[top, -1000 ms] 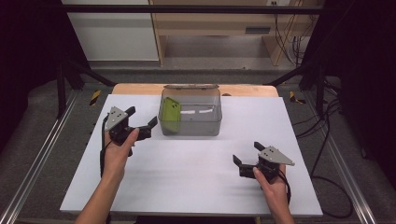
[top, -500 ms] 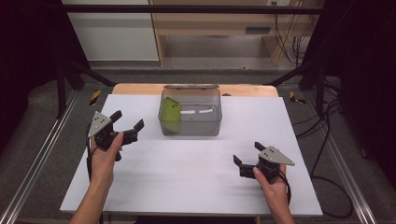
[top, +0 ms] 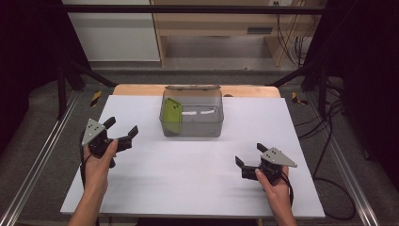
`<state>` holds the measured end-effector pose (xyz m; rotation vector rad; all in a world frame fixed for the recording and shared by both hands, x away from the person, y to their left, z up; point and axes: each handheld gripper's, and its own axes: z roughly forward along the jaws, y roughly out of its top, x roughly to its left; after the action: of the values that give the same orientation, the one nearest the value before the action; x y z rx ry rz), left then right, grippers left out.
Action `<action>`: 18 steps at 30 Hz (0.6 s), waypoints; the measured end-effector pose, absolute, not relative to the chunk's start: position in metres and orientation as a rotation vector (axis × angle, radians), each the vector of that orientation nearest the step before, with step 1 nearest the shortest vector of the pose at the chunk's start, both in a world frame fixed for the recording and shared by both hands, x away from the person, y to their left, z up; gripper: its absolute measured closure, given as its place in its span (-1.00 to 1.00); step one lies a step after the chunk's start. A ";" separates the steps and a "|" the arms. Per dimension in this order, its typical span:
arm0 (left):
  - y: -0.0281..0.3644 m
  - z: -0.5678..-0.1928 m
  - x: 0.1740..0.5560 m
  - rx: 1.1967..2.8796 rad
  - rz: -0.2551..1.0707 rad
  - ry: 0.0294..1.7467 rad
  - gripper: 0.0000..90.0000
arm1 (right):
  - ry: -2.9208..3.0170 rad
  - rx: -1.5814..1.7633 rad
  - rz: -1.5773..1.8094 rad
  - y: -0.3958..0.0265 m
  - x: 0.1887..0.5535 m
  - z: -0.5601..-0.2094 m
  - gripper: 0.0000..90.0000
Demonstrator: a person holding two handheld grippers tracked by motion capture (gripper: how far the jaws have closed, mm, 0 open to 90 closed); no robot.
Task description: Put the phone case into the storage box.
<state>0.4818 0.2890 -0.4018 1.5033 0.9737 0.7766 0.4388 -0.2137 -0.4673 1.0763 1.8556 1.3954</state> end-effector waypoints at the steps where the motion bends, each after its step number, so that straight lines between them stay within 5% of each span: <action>1: 0.291 -0.402 0.481 1.504 0.780 0.975 -0.92 | 1.855 1.076 1.395 -0.214 0.439 -0.467 -0.93; 18: 0.304 -0.419 0.466 1.491 0.782 0.957 -0.92 | 1.836 1.050 1.382 -0.219 0.438 -0.466 -0.92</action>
<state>0.4655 0.3042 -0.4194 1.4909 0.9574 0.7824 0.4382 -0.2193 -0.4660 1.0502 1.8356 1.3820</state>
